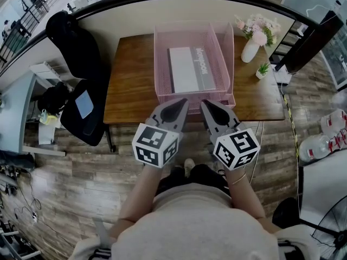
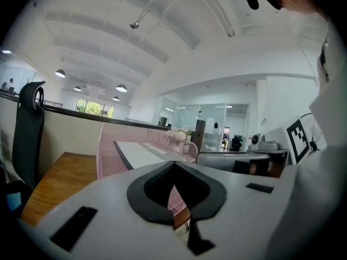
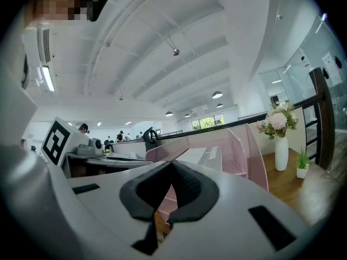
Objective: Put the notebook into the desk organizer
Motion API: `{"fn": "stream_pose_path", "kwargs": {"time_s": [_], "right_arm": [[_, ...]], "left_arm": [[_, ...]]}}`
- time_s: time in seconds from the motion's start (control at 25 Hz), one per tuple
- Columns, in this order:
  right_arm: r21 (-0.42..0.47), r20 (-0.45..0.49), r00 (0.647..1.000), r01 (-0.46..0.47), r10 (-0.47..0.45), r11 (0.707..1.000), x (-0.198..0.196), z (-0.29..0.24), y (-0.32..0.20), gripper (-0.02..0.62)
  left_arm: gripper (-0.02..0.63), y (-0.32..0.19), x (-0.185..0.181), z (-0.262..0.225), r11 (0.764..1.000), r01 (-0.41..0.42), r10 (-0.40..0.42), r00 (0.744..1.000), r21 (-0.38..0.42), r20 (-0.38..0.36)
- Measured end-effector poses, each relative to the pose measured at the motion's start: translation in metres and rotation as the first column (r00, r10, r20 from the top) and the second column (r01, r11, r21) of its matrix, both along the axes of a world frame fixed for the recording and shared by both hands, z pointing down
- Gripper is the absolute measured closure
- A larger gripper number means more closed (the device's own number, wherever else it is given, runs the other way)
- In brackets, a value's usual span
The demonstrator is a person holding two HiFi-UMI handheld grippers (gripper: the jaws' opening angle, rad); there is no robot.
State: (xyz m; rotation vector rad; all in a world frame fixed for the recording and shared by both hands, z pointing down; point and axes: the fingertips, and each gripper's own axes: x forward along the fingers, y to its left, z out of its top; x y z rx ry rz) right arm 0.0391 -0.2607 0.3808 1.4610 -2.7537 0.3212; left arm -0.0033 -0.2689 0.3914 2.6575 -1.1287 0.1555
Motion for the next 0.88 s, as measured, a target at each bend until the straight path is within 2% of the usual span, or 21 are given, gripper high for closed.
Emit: {"fn": "stream_pose_path", "kwargs": {"time_s": [0.24,0.4,0.64,0.88], "right_arm": [[-0.018,-0.02,0.996,0.088,-0.088,0.996,-0.015,0.004,0.007,0.586],[-0.003,-0.07,0.995,0.077,-0.077,0.997,-0.014,0.006,0.004,0.586],[-0.016,-0.057,0.995,0.081,-0.082,0.997,-0.018,0.009,0.0,0.586],[0.0,-0.096,0.993,0.065,-0.065,0.998,-0.017,0.009,-0.003,0.586]], "left_arm": [[0.595,0.001,0.0,-0.001,1.0,-0.012,0.012,1.0,-0.002,-0.006],[0.595,-0.003,-0.001,0.0,1.0,-0.006,0.006,1.0,-0.008,0.004],[0.595,-0.008,-0.003,0.007,0.999,-0.002,0.002,1.0,-0.045,0.014],[0.595,-0.01,-0.002,0.005,0.999,-0.002,0.003,1.0,-0.051,0.002]]}}
